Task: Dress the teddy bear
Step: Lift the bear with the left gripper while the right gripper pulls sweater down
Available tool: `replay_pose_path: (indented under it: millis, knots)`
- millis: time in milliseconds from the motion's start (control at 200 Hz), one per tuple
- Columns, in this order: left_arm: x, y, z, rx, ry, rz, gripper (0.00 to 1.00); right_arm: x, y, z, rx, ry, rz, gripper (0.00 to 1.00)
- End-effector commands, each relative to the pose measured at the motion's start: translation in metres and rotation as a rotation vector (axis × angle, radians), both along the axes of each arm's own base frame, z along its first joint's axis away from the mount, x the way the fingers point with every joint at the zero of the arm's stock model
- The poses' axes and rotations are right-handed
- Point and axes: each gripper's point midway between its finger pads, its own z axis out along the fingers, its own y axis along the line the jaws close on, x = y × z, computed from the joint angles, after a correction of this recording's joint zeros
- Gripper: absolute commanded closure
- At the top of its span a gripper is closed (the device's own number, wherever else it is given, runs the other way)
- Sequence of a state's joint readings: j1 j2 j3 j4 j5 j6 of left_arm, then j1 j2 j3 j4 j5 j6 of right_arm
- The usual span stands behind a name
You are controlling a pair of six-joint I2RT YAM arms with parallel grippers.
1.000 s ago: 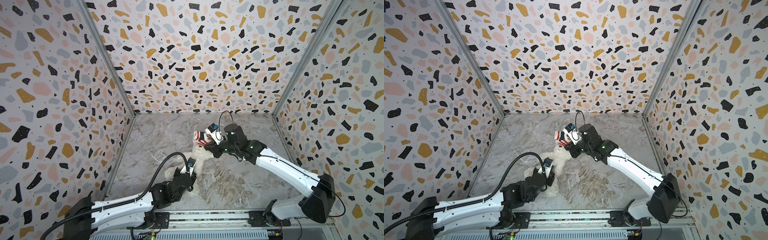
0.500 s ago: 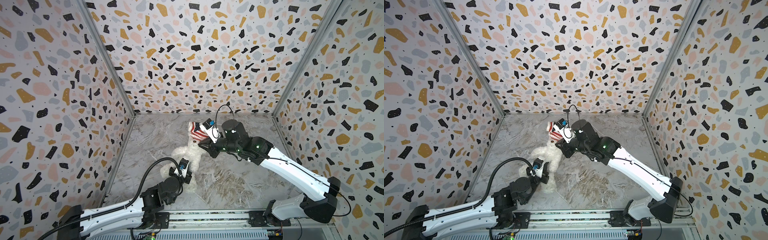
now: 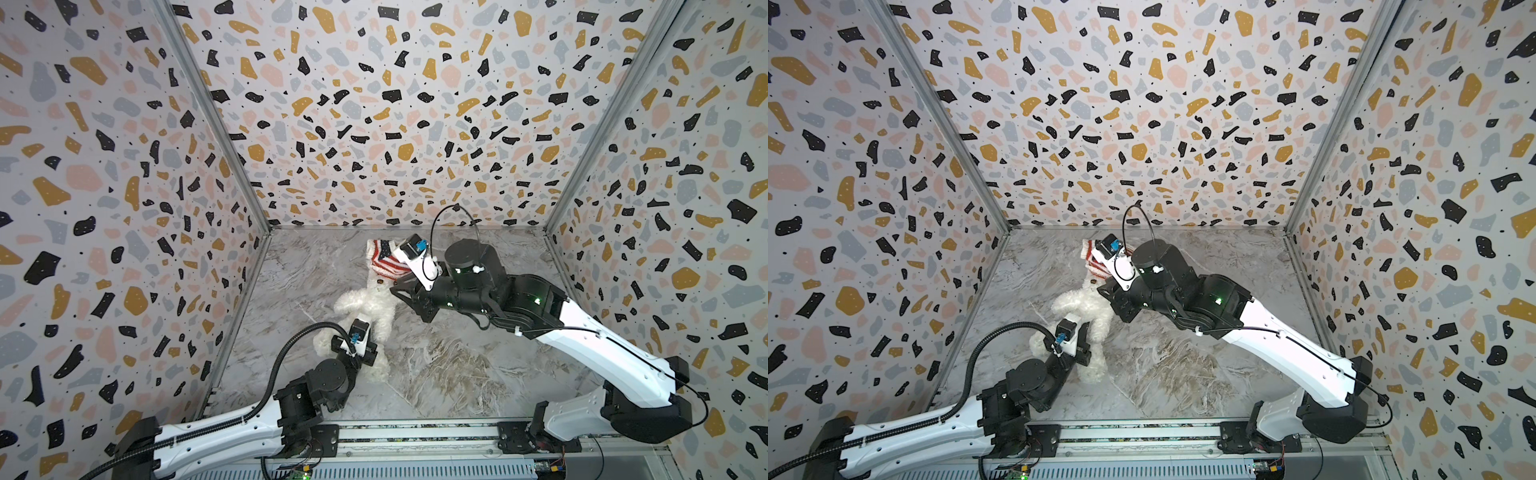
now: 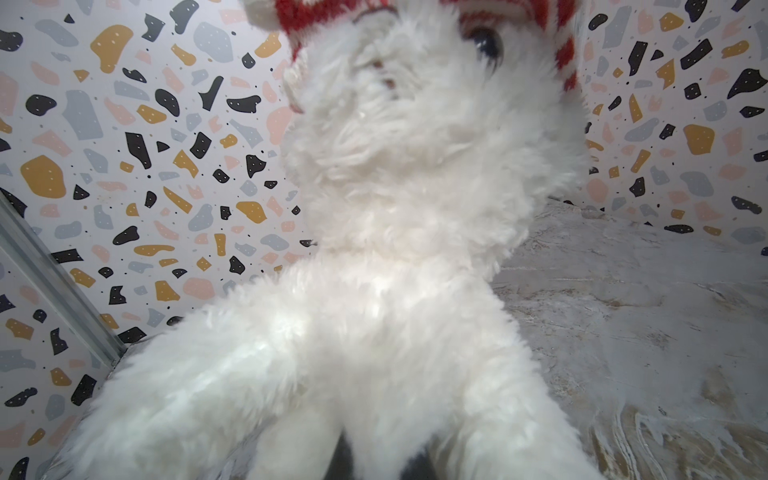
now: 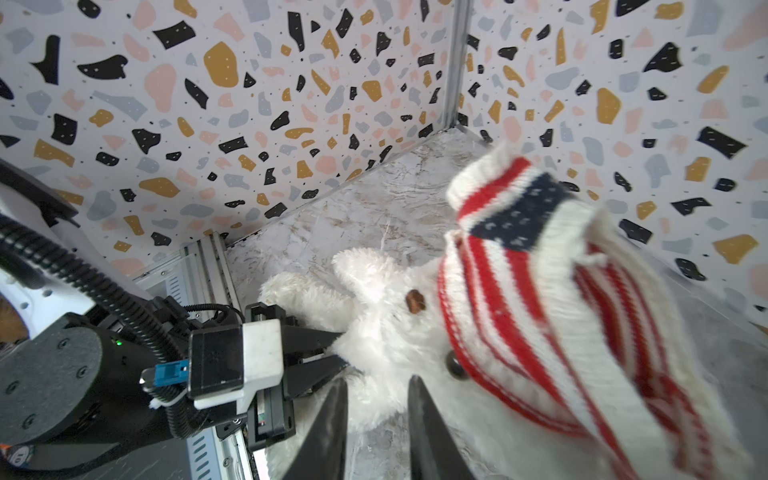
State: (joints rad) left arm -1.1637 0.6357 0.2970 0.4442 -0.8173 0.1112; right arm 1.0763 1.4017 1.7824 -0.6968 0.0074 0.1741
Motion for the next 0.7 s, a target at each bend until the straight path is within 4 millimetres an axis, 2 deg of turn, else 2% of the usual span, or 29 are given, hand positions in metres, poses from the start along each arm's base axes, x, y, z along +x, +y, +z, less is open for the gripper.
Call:
replay_pose_path:
  millis: [0,75,195,410,526,696]
  knots:
    - [-0.003,0.011,0.021,-0.082,-0.053,0.022,1.0,0.016,-0.029,0.026,-0.033,-0.028,-0.115,0.72]
    - [-0.004,0.013,0.021,-0.087,-0.055,0.02,1.0,0.031,-0.038,0.034,-0.045,-0.015,-0.157,0.72]
    - [-0.004,0.014,0.02,-0.082,-0.056,0.021,1.0,0.051,-0.041,0.033,-0.08,0.018,-0.159,0.73]
    - [-0.004,0.014,0.021,-0.077,-0.06,0.023,1.0,0.08,-0.038,0.013,-0.143,0.08,-0.126,0.75]
    - [-0.004,0.012,0.019,-0.067,-0.058,0.019,1.0,0.085,-0.031,0.004,-0.143,0.11,-0.092,0.75]
    - [-0.002,0.006,0.016,-0.043,-0.05,0.012,1.0,0.088,-0.02,-0.02,-0.19,0.164,-0.056,0.76]
